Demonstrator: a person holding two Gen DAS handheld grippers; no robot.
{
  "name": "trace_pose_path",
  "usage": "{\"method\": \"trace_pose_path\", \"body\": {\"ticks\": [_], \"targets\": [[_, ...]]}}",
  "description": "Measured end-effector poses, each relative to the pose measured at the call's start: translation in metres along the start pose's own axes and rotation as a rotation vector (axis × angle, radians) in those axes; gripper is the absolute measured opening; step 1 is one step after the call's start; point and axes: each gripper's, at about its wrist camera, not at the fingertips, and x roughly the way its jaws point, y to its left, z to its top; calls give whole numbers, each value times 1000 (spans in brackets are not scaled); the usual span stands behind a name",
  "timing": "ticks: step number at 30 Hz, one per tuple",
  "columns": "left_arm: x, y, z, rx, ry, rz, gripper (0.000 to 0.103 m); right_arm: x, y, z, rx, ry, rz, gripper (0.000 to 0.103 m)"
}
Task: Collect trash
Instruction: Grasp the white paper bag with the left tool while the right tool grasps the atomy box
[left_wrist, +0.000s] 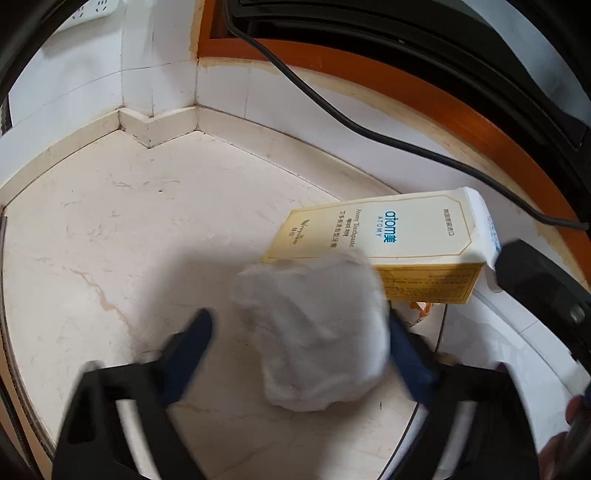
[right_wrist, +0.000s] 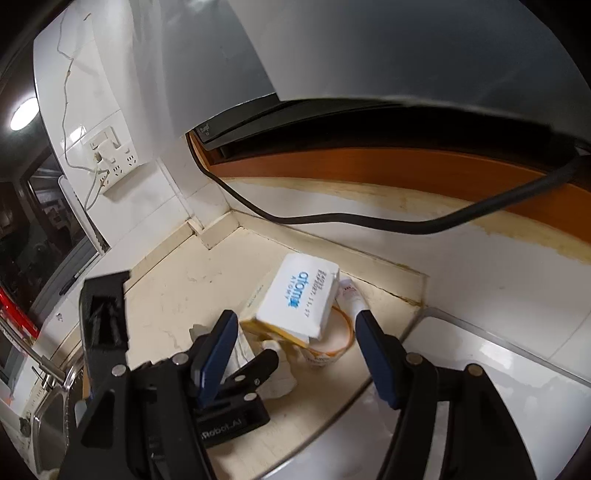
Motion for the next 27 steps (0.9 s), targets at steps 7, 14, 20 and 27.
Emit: {"method": "trace_pose_path", "body": {"ticks": [7,14,20,27], "targets": [[-12,7,-6,22,3,-19,48,21,0,6,51,18,-3,69],[-32,11,-19,41,8,-31,47,39,3,-1,114,34,36,68],[-50,15,-26,45,5,-34,46,19,21,-12,79,-8,31,44],[-111,6,-53,72,-17,-79,46,-66,47,-33,17,-114,18,44]]}}
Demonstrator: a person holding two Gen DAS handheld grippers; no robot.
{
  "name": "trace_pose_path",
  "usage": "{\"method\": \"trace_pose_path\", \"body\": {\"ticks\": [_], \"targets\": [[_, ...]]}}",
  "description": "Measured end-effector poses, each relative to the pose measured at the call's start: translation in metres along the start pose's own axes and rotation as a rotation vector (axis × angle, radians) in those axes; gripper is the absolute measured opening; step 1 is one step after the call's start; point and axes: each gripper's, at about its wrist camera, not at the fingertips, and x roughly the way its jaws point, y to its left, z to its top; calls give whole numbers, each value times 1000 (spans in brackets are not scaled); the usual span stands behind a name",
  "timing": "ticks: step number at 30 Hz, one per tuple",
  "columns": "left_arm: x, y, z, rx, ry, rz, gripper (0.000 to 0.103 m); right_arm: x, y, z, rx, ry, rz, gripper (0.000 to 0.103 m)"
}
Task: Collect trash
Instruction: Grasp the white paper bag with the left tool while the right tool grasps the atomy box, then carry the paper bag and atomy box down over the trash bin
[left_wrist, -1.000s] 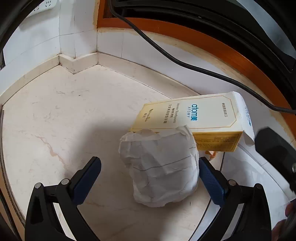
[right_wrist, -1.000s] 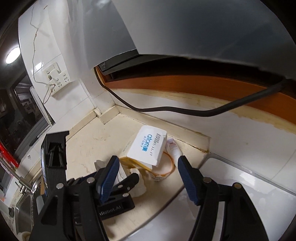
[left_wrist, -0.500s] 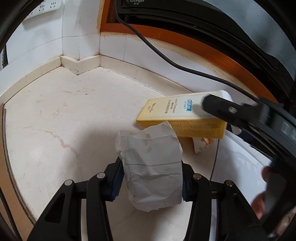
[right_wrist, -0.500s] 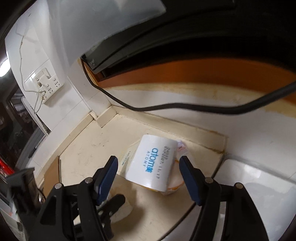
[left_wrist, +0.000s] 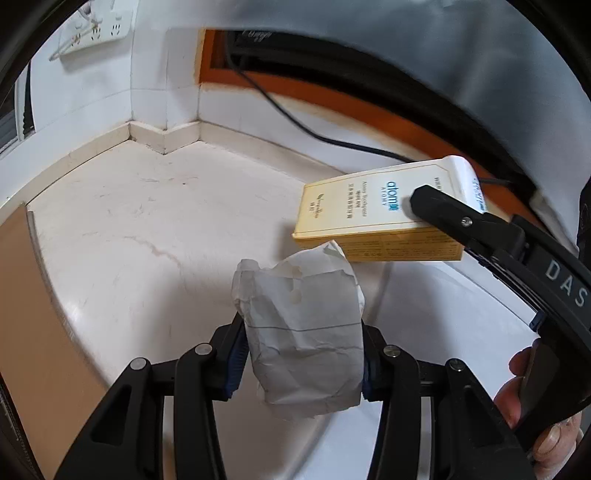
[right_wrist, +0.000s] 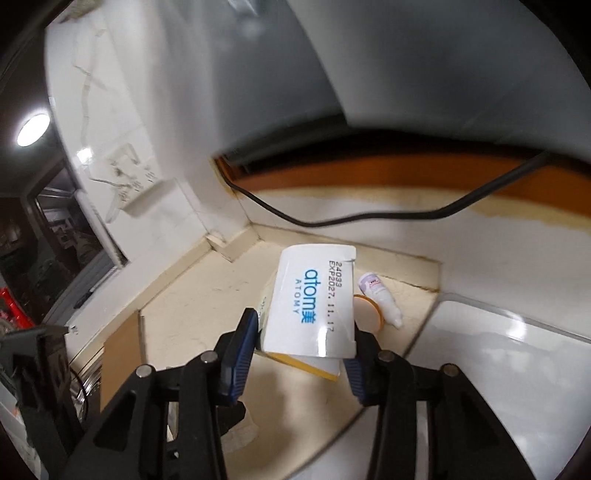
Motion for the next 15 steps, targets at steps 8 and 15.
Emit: {"method": "trace_pose_path", "body": {"ticks": [8,15], "targets": [[-93,-15,-69,26,-6,-78,46,-141,31,-50,-72,-123,-46,43],[-162,-14,-142,69,-67,-63,46,-221,40,-124,-75,-131,-26,42]]}}
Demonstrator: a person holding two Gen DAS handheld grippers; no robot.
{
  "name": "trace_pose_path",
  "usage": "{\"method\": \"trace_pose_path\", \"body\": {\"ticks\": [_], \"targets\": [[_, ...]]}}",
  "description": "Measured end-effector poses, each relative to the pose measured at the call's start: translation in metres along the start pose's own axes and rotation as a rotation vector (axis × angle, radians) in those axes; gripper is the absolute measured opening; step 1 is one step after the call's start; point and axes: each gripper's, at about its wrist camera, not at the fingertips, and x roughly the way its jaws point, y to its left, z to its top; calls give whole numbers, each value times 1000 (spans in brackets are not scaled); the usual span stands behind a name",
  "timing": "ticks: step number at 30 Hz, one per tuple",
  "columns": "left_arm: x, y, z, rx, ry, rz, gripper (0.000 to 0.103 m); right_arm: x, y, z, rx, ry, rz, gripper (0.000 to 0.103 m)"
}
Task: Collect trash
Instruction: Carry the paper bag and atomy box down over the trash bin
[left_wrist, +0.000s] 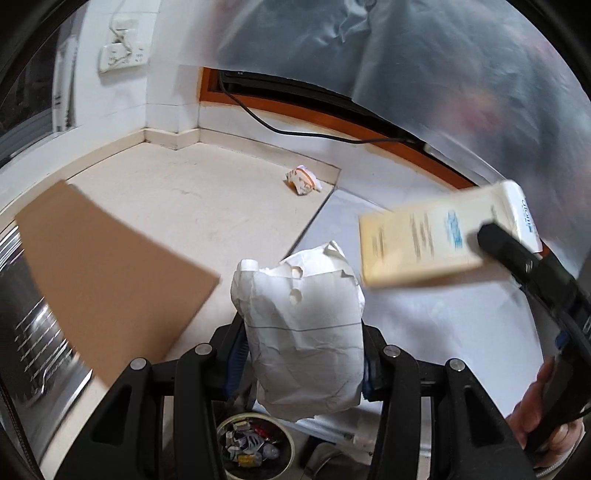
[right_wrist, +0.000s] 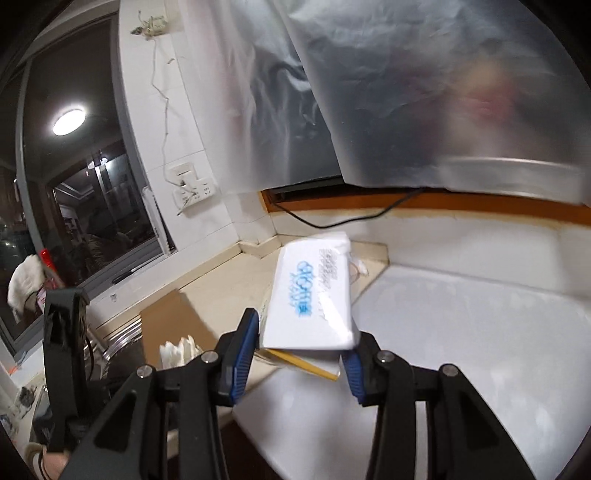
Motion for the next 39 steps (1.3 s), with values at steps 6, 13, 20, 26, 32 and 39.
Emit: {"method": "trace_pose_path", "body": {"ticks": [6,13,20,26,32,39], "targets": [[-26,7,-56,0,1,5,46,-39,28,-62,-84,84,37,42],[-8,24,-131,-14,110,16,46,-39,51,-122,-197,242,70,41],[53,49,-213,-40,295,4,46,8,43,-207,-267,463,48,42],[120,74,-265,-33,412,-13,47,64,23,-283,-284,611,12,42],[179,92,-297,-29,503,-28,47,119,-4,-339,-211,767,-31,42],[217,112,-306,-72,502,-18,48,156,-23,-371,-155,838,-73,42]]}}
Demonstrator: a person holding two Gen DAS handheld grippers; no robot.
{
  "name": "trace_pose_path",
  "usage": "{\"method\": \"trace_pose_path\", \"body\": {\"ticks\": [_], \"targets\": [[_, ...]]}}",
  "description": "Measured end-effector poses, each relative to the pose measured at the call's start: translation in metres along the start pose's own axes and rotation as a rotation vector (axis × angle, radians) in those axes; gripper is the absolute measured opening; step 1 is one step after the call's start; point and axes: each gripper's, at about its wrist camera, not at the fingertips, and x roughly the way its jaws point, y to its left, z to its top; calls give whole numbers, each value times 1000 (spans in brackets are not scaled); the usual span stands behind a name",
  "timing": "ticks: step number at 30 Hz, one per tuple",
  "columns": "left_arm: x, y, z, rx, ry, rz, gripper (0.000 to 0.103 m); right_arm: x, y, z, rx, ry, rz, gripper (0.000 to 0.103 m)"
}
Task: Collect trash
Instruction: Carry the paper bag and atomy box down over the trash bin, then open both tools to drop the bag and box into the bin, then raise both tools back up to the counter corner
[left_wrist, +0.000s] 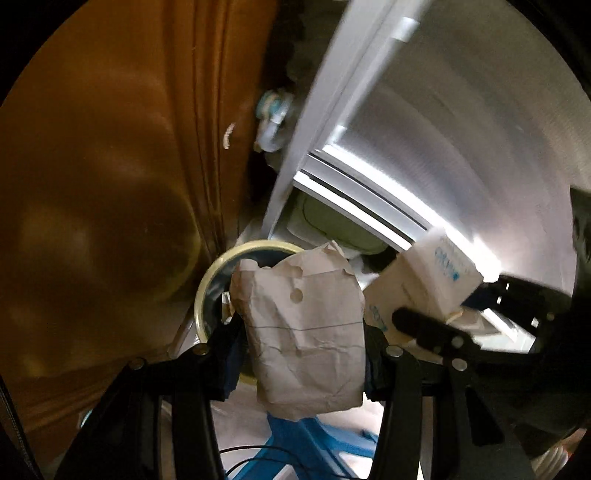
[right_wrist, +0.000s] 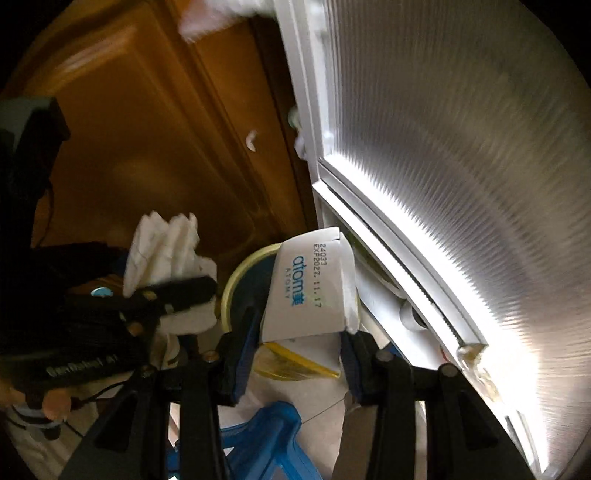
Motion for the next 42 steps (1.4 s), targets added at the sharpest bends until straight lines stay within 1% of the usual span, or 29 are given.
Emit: {"method": "trace_pose_path", "body": {"ticks": [5,8,9,12,16,18,20,22,23,24,28,32,38,42], "targets": [[17,8,6,-3,23,41,50,24,-3,7,17,47,17,43],[25,13,5,-15,39,48,54,36,-4,10,13,65,27,44],[28,16,4,-27,48,54,56,40,-4,11,15,73,28,45],[30,24,1,-66,65,41,64,50,-9,11,38,105,41,46],[33,29,-3,-79,80,60,77,61,-11,13,31,137,31,47],[34,30,-4,-83,78,59,78,63,-11,14,17,131,25,48],[33,31,-5,-87,76,64,81,64,-10,13,5,125,21,48],[34,31,-6,-87,80,66,89,64,-8,12,-5,127,16,53],[34,31,-7,-88,82,65,90,64,-7,11,-8,125,19,54],[33,31,-8,-88,84,67,90,57,-5,5,-9,124,19,54],[34,31,-9,-83,89,74,91,55,-5,0,-4,128,25,54],[38,30,-6,-81,83,69,91,58,-12,6,8,133,31,55],[37,30,-5,-80,74,62,95,60,-11,11,11,139,34,55],[30,29,-3,-86,58,48,97,49,-8,10,1,128,34,56]]}}
